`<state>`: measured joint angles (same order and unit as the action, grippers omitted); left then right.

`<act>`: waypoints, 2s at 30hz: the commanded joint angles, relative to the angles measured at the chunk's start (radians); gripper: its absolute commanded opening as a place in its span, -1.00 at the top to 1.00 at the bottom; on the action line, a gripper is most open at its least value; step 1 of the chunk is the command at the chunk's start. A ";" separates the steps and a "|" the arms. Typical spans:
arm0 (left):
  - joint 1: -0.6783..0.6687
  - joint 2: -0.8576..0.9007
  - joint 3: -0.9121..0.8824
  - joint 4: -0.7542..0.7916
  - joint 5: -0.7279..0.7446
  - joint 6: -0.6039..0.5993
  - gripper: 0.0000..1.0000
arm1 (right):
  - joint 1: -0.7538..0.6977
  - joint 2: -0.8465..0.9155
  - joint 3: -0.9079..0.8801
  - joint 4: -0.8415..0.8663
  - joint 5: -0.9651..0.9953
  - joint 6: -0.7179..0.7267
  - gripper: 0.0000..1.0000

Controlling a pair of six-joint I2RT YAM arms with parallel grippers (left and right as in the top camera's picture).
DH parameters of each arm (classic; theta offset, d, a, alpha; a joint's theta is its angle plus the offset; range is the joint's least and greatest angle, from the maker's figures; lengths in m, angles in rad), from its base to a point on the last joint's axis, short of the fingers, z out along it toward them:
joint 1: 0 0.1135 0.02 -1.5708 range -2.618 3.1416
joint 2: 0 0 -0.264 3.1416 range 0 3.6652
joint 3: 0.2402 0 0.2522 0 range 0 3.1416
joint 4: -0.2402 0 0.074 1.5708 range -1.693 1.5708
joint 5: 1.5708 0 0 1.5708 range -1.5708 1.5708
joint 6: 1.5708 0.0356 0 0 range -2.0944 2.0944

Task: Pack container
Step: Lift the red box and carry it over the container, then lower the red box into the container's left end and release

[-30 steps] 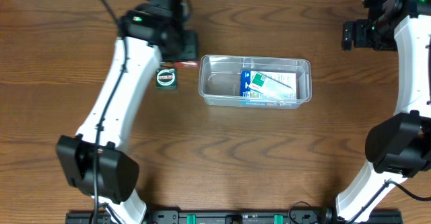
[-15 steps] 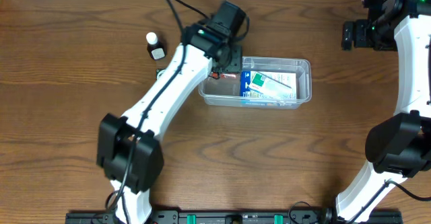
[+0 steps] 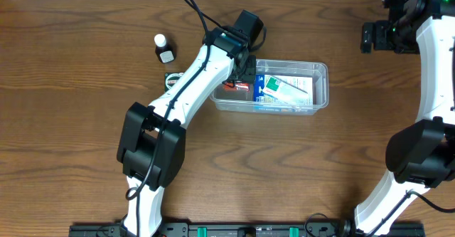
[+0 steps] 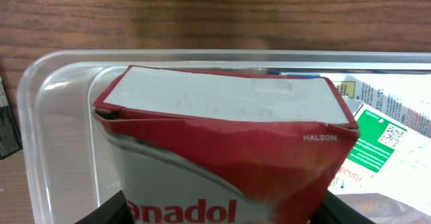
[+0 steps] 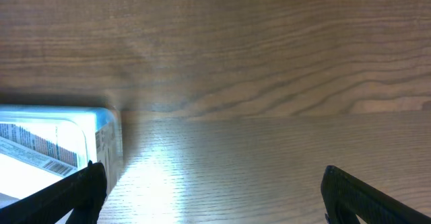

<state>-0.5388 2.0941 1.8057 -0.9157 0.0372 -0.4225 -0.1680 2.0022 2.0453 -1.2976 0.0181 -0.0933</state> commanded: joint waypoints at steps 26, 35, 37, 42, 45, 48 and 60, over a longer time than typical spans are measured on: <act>-0.022 0.152 -0.003 0.028 -0.020 -0.010 -0.15 | -0.003 -0.021 0.015 -0.001 0.000 0.014 -0.98; -0.023 0.154 -0.003 0.039 -0.019 -0.014 -0.33 | -0.003 -0.021 0.015 -0.001 0.000 0.014 -0.97; -0.023 0.154 -0.003 0.039 -0.019 -0.014 -0.35 | -0.003 -0.021 0.015 -0.001 0.000 0.014 -0.99; -0.024 0.154 -0.003 0.040 0.019 -0.013 -0.35 | -0.003 -0.021 0.015 -0.001 0.000 0.014 -0.99; -0.024 0.154 -0.003 0.039 0.031 -0.013 -0.35 | -0.003 -0.021 0.015 -0.001 0.000 0.014 -0.98; -0.024 0.154 -0.003 0.037 0.035 -0.013 -0.35 | -0.003 -0.021 0.015 -0.001 0.000 0.014 -0.99; -0.023 0.154 0.000 0.036 0.058 0.019 -0.77 | -0.003 -0.021 0.015 -0.001 0.000 0.014 -0.98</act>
<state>-0.5591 2.2448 1.8057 -0.8780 0.0841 -0.4129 -0.1680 2.0022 2.0453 -1.2976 0.0181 -0.0933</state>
